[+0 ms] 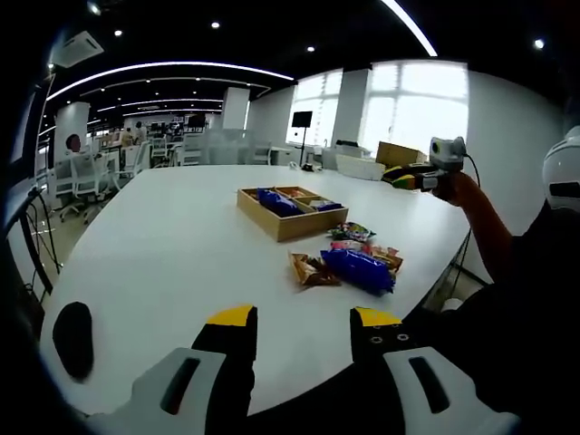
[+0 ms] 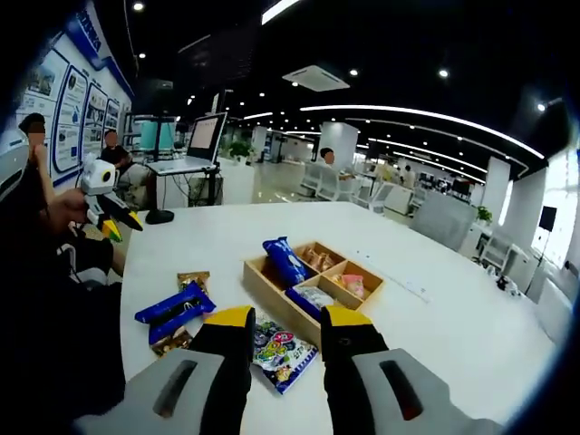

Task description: Pick up the scattered marshmallows, QQ candies, Oreo cookies, and mixed nuts on the table and sort them into separate containers

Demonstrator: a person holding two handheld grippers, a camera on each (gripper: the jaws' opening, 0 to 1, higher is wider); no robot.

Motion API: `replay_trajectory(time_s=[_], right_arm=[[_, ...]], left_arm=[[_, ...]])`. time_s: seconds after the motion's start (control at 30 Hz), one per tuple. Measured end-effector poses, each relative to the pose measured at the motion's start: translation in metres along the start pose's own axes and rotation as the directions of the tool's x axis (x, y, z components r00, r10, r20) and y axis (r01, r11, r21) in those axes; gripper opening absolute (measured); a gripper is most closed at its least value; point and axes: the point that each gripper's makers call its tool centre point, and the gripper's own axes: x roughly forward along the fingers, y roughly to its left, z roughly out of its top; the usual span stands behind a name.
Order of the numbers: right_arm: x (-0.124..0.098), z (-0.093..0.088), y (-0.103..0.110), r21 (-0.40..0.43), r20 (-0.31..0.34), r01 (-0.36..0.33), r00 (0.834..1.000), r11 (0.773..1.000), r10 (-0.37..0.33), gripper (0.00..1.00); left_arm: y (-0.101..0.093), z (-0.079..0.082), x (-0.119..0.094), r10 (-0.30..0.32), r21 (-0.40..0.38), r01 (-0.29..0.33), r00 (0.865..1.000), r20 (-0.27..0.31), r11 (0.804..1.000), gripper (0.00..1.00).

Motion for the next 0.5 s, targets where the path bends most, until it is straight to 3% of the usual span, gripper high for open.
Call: replay_trajectory(time_s=[0.5], right_arm=[[-0.014, -0.004, 0.015, 0.049, 0.055, 0.015, 0.998, 0.999, -0.018, 0.25]], left_arm=[[0.002, 0.001, 0.003, -0.004, 0.006, 0.004, 1.000, 0.001, 1.000, 0.46]])
